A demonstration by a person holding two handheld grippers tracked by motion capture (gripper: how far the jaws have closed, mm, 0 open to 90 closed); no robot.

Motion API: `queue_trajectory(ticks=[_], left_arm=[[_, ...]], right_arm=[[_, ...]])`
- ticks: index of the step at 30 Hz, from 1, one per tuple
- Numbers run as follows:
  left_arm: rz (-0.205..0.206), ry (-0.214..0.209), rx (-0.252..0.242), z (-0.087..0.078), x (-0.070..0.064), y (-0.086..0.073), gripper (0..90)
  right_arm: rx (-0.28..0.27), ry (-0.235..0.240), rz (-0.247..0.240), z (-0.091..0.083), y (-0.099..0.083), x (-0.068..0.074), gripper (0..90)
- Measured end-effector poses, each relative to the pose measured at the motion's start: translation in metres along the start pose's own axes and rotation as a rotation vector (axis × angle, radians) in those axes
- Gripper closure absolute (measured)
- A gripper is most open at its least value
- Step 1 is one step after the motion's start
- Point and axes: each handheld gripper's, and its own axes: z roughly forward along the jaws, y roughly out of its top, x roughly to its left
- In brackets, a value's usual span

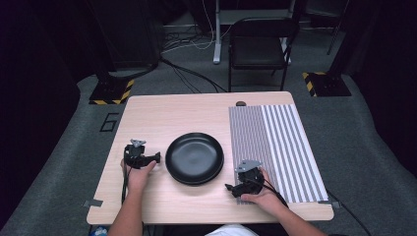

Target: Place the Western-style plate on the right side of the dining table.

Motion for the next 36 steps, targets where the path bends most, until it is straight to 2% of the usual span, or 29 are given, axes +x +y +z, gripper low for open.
queue_trajectory(ticks=[25, 28, 30, 33, 36], left_arm=[[-0.009, 0.006, -0.003, -0.0005, 0.0007, 0.0003, 11.5], [-0.012, 0.012, -0.028, -0.0026, 0.0013, -0.0007, 22.1], [-0.03, 0.025, -0.037, -0.0039, 0.0013, -0.0015, 29.4], [-0.03, 0.031, -0.039, -0.0039, 0.0008, -0.0015, 31.7], [-0.034, 0.033, -0.03, -0.0052, 0.0012, -0.0001, 38.2]], right_arm=[[0.0, -0.002, 0.003, 0.0, 0.0001, -0.0001, 13.2], [-0.003, -0.005, 0.006, -0.0001, 0.0, -0.0003, 14.8], [-0.007, -0.01, 0.011, -0.0006, -0.0001, -0.0005, 16.6], [-0.01, -0.017, 0.021, -0.001, -0.0004, -0.0003, 18.8], [-0.022, -0.047, 0.039, -0.002, -0.0002, -0.0003, 28.1]])
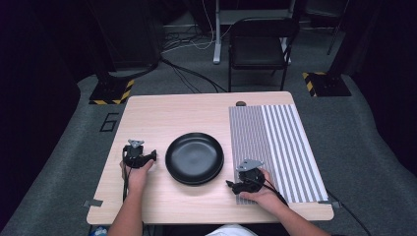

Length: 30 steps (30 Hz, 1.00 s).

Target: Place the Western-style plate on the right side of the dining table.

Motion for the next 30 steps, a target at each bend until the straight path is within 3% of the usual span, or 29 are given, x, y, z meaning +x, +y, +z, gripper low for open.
queue_trajectory(ticks=[7, 10, 13, 20, 28, 30], left_arm=[[-0.003, -0.009, 0.05, -0.006, -0.003, 0.004, 43.5], [0.004, -0.026, 0.034, -0.008, -0.005, 0.005, 44.2], [0.005, -0.039, 0.028, -0.01, -0.006, 0.006, 45.0], [-0.002, -0.056, 0.006, -0.024, -0.007, 0.01, 47.4], [0.018, -0.14, -0.033, -0.035, -0.012, 0.015, 52.3], [0.017, -0.145, -0.057, -0.038, -0.013, 0.016, 52.3]], right_arm=[[-0.013, -0.02, 0.011, -0.003, -0.001, -0.002, 45.3], [-0.007, -0.045, -0.001, -0.005, 0.0, -0.001, 49.7], [-0.001, -0.052, 0.001, -0.007, 0.001, -0.001, 51.3], [-0.006, -0.031, 0.081, -0.011, 0.006, -0.004, 49.3], [-0.018, -0.036, 0.099, -0.019, 0.016, -0.01, 50.9], [-0.025, -0.044, 0.108, -0.02, 0.019, -0.014, 51.6]])
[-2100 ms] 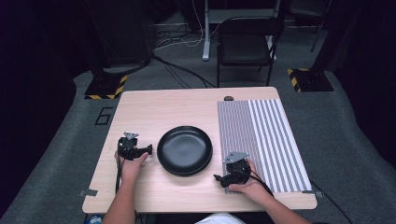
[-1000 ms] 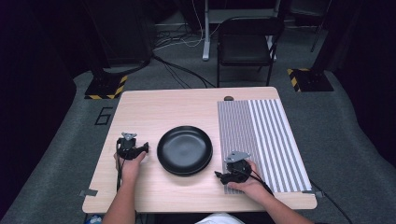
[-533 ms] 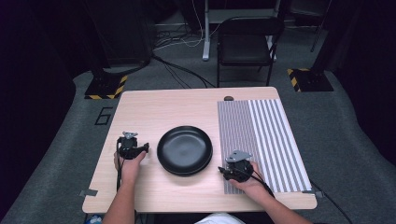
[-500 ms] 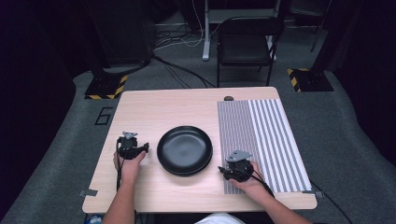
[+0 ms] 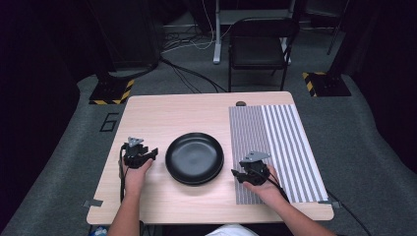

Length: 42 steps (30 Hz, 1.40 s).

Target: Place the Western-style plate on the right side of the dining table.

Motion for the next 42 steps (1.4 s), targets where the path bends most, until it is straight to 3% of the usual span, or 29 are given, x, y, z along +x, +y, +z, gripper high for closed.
queue_trajectory(ticks=[4, 15, 32, 42], left_arm=[[0.009, -0.011, 0.0, -0.003, -0.003, 0.001, 53.0], [0.008, -0.054, -0.006, -0.008, -0.012, 0.004, 55.5], [-0.011, -0.102, -0.01, -0.011, -0.023, 0.007, 54.8], [-0.04, -0.125, -0.008, -0.013, -0.024, 0.008, 54.8]], right_arm=[[-0.019, 0.027, 0.041, 0.002, 0.007, -0.004, 54.4], [-0.02, 0.065, 0.076, 0.011, 0.014, -0.009, 54.7], [-0.035, 0.051, 0.148, 0.018, 0.031, -0.015, 54.5], [-0.052, 0.073, 0.17, 0.023, 0.04, -0.015, 55.7]])
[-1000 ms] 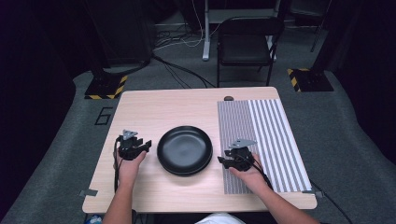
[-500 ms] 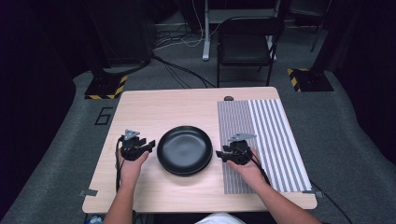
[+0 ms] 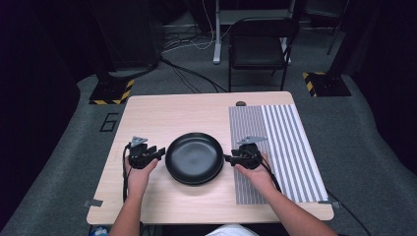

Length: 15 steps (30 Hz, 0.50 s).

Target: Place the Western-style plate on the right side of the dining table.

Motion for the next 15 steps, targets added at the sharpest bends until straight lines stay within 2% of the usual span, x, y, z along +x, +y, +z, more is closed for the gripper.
queue_trajectory(ticks=[6, 11, 13, 15], left_arm=[[-0.01, -0.023, 0.036, 0.0046, -0.0027, -0.0026, 55.5], [-0.052, -0.054, 0.053, 0.0083, -0.0042, -0.0046, 59.0], [-0.049, -0.056, 0.056, 0.0085, -0.0045, -0.0046, 60.3], [-0.065, -0.063, 0.055, 0.0087, -0.0052, -0.0046, 61.7]], right_arm=[[-0.007, 0.008, -0.003, 0.0042, 0.0025, 0.0019, 55.2], [-0.005, 0.017, 0.021, 0.0067, 0.0044, 0.0012, 55.9], [-0.006, 0.014, 0.026, 0.0082, 0.0049, 0.0008, 55.3], [-0.006, 0.021, 0.036, 0.0094, 0.005, 0.0003, 55.1]])
